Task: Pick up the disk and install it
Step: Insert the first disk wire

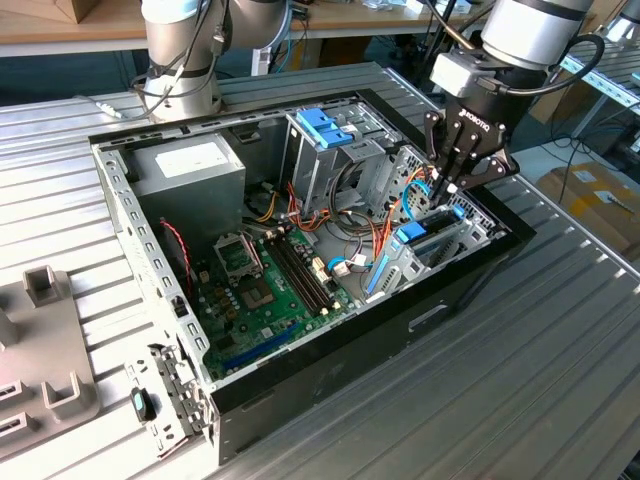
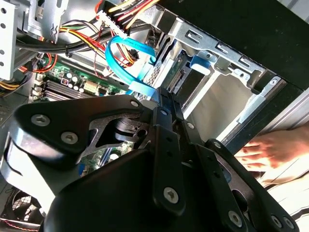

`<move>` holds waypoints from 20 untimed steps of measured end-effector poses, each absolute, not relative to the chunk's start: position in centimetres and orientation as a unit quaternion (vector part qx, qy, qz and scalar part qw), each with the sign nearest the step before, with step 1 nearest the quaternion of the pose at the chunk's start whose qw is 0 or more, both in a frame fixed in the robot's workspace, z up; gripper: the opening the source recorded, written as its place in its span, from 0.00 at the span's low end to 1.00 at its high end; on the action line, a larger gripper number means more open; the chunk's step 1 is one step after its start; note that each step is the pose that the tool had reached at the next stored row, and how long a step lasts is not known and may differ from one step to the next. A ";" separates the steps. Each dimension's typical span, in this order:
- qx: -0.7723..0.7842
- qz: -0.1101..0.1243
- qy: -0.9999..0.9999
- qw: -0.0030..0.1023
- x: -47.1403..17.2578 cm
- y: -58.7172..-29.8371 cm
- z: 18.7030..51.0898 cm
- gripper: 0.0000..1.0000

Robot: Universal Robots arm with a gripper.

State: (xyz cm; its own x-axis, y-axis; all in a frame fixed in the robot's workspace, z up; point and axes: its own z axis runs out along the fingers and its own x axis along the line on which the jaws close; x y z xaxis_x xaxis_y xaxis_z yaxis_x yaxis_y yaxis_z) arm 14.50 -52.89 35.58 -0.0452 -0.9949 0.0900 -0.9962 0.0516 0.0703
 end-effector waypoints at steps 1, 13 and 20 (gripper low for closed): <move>0.689 0.006 -0.723 0.057 14.5 -52.9 35.6 0.16; 0.692 0.010 -0.720 0.053 14.1 -52.9 35.6 0.16; 0.695 0.023 -0.718 0.039 14.0 -52.9 35.9 0.16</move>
